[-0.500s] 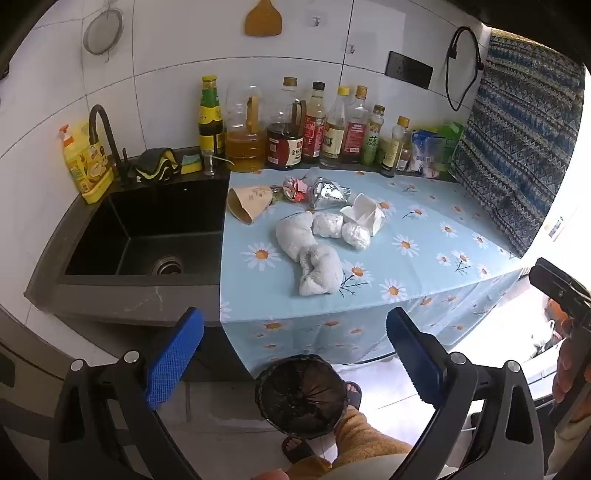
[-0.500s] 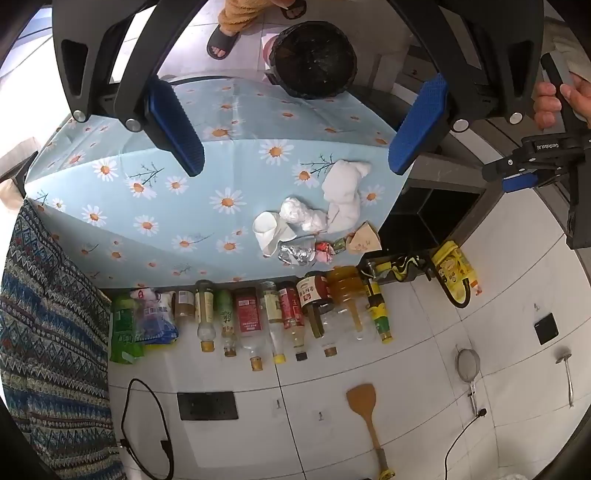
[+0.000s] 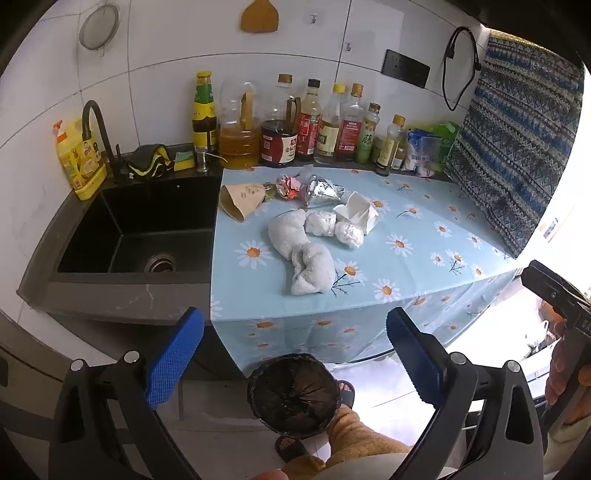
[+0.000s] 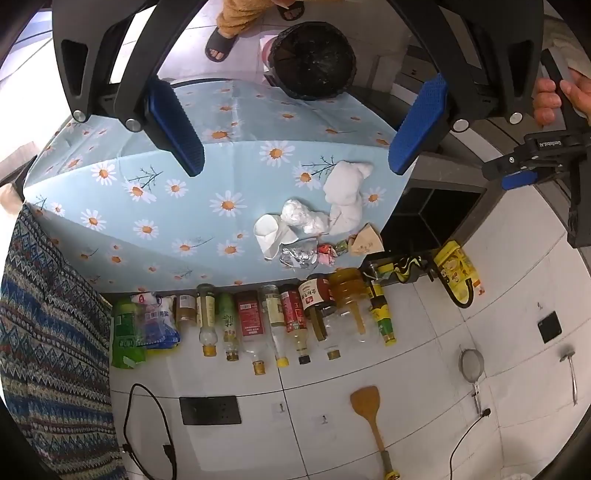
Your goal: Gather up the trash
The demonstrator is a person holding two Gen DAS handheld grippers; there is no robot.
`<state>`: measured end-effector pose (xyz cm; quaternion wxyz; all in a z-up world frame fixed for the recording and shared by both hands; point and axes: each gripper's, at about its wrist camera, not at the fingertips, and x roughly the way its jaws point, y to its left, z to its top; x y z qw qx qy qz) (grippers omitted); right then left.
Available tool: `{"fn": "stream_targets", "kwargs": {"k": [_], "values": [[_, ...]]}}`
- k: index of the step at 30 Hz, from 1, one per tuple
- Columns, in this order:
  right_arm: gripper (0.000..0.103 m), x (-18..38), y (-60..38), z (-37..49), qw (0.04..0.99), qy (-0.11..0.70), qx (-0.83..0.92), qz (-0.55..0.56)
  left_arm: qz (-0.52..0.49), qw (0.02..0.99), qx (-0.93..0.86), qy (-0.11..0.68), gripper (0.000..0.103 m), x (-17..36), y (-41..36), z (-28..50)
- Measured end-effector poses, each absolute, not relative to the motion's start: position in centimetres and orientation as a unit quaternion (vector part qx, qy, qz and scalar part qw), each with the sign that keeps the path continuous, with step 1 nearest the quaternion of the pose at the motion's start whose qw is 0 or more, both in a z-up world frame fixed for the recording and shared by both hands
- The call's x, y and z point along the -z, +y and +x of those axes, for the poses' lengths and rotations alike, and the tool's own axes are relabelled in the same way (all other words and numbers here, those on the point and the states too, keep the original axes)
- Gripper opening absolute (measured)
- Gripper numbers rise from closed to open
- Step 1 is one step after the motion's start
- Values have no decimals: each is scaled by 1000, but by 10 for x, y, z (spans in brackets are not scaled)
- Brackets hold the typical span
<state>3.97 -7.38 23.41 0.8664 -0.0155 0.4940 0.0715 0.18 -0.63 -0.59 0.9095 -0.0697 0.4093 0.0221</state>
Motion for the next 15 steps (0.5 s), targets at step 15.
{"fn": "stream_targets", "kwargs": {"k": [15], "values": [[98, -234, -73, 42, 866, 494, -73, -16, -78, 907, -20, 413, 96, 4, -5, 6]]}}
